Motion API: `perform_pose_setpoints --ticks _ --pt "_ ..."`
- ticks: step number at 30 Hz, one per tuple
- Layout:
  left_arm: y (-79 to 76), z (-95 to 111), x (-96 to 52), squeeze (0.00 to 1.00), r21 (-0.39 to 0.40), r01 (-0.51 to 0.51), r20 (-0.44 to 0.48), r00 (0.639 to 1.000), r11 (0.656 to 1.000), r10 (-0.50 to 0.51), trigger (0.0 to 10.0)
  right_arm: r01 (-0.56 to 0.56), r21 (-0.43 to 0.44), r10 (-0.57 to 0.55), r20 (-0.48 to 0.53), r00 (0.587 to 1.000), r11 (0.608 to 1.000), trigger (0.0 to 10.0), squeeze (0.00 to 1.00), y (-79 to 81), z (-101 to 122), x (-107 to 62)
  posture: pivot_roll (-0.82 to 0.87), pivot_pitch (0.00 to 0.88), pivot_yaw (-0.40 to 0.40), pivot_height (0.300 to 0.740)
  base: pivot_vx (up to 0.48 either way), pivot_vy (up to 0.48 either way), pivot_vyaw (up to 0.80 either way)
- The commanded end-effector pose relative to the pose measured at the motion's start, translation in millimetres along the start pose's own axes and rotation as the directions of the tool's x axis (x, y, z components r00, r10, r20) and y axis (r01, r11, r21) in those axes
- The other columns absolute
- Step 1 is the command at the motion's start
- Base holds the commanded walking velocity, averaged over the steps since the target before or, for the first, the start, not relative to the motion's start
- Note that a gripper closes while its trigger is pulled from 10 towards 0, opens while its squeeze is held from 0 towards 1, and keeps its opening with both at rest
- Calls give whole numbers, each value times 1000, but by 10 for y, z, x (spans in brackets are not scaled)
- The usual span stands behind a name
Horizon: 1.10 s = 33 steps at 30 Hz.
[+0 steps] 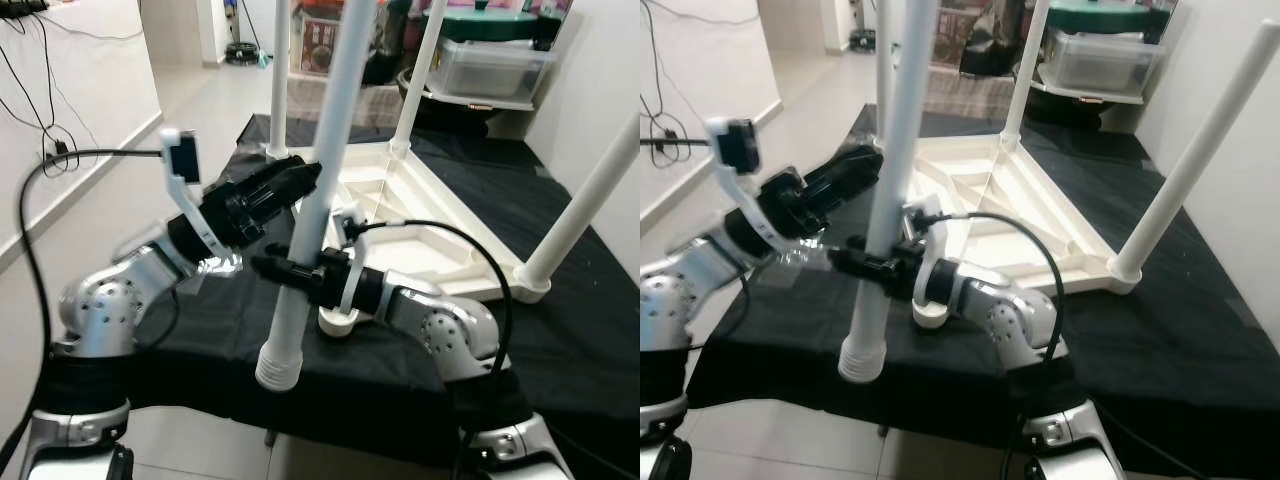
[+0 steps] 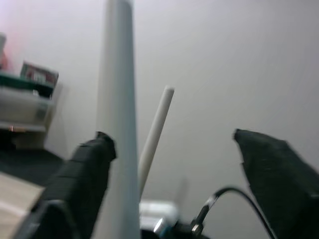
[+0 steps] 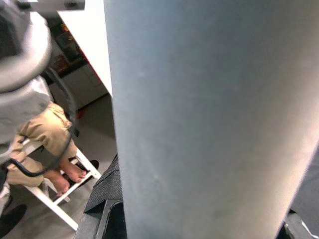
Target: Building children table
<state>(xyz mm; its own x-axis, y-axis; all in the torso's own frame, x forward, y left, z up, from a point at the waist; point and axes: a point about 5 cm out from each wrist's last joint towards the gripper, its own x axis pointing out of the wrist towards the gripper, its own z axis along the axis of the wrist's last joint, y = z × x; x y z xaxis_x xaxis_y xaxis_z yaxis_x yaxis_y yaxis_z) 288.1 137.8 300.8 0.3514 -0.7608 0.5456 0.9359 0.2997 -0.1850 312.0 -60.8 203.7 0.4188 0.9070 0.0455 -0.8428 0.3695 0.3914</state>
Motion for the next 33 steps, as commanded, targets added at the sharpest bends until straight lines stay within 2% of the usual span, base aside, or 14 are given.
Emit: perform_pose_setpoints --ticks 1,4,7,8,10,11,14,15,16,17,18,20,27,33 --pt "-17 24 -26 1000 1 -8 6 1000 1000 8 10000 18 -4 -18 11 1000 1000 0 0 -22 14 -17 -29 0 -64 740 0 0 0" --pt "-34 183 -86 1000 57 -66 57 996 996 63 10000 71 -24 -70 40 997 997 0 0 -104 74 -50 -22 0 -66 740 0 0 0" --pt "149 281 -326 1000 260 -385 101 923 885 372 10000 255 -7 -251 150 956 967 0 0 -357 277 -171 -1 0 -80 740 0 0 0" --pt "233 296 -440 1000 347 -507 129 859 789 495 10000 304 18 -302 191 934 952 0 0 -430 357 -226 5 0 -83 740 0 0 0" --pt "233 296 -440 1000 347 -507 129 859 789 495 10000 304 18 -302 191 934 952 0 0 -430 357 -226 5 0 -83 740 0 0 0" --pt "333 267 -633 867 450 -625 165 760 638 629 10000 326 49 -328 242 913 944 0 0 -455 488 -283 9 0 -84 740 0 0 0" --pt "333 267 -633 867 450 -625 165 760 638 629 10000 326 49 -328 242 913 944 0 0 -455 488 -283 9 0 -84 740 0 0 0" --pt "408 179 -924 0 473 -736 196 624 484 756 10000 318 38 -313 307 899 947 0 0 -411 694 -335 16 0 -85 740 0 0 0" --pt "408 179 -924 0 473 -736 196 624 484 756 10000 318 38 -313 307 899 947 0 0 -411 694 -335 16 0 -85 740 0 0 0" --pt "441 44 -1210 0 456 -821 204 472 344 857 10000 359 5 -337 358 871 933 10000 0 -408 867 -392 34 0 -95 740 0 0 0" --pt "434 -115 -1433 0 433 -869 184 347 241 920 10000 443 -13 -402 395 826 897 10000 0 -459 985 -450 34 0 -95 740 0 0 0" --pt "423 -252 -1570 0 405 -897 143 254 178 957 10000 521 -23 -467 413 782 853 10000 0 -521 1040 -494 41 0 -99 740 0 0 0" --pt "347 -754 -1733 0 580 -800 -11 183 155 983 10000 762 -243 -597 499 629 600 10000 0 -614 976 -560 46 0 -95 740 0 0 0" --pt "280 -943 -1728 0 624 -747 -71 239 230 968 10000 677 -320 -530 438 726 663 10000 0 -534 695 -508 41 0 -87 740 0 0 0"
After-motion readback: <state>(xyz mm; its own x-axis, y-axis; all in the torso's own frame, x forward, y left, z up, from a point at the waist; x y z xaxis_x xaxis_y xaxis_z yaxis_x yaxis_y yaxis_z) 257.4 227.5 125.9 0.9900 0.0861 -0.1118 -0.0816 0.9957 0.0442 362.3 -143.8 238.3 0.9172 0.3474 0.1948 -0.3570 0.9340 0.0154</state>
